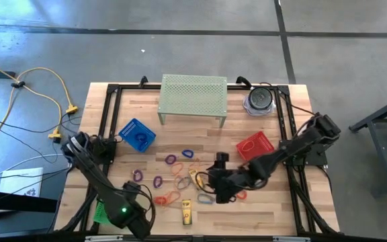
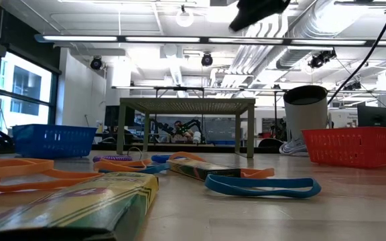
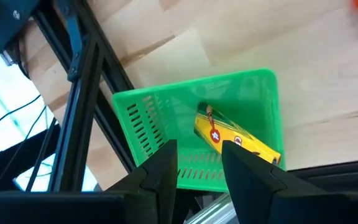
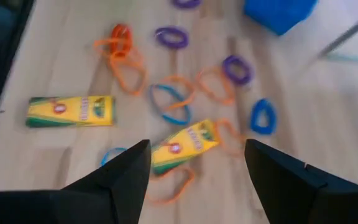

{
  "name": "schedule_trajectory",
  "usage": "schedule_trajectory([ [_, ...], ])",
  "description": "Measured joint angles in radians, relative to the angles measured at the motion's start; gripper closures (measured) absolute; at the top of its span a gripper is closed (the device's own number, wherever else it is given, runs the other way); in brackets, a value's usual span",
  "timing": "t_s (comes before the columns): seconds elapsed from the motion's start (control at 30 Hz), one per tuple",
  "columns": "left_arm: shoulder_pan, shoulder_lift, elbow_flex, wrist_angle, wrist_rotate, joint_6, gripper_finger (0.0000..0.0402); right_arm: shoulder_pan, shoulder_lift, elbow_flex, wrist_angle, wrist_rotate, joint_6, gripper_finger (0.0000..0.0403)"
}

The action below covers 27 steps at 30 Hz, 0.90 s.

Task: Pick & Place Office Desk Supplies
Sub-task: Put the purple spring keychain into the blue bin

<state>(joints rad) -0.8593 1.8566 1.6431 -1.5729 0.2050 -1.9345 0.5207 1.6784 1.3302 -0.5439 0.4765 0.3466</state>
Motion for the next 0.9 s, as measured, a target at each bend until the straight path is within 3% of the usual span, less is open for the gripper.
schedule_trajectory([
  [0.23, -0.008, -0.06, 0.0, 0.001, -0.249, 0.061, 0.0282, 0.092, -0.032, 0.0, 0.007, 0.241, 0.026, 0.0154],
  [0.4, -0.007, -0.06, -0.002, 0.002, -0.555, 0.25, 0.0282, 0.138, -0.033, 0.0, -0.008, 0.305, 0.084, 0.0154],
  [0.5, 0.001, -0.047, -0.005, 0.002, -0.644, 0.283, 0.0282, 0.156, -0.033, 0.0, -0.044, 0.358, 0.151, 0.0154],
  [0.63, 0.041, -0.042, -0.005, 0.002, -0.615, 0.386, 0.0282, 0.189, -0.033, 0.0, -0.107, 0.443, 0.226, 0.0154],
  [0.9, 0.205, -0.046, -0.006, 0.002, -0.354, 0.824, 0.0282, 0.258, -0.039, 0.0, -0.25, 0.455, 0.43, 0.0154],
])
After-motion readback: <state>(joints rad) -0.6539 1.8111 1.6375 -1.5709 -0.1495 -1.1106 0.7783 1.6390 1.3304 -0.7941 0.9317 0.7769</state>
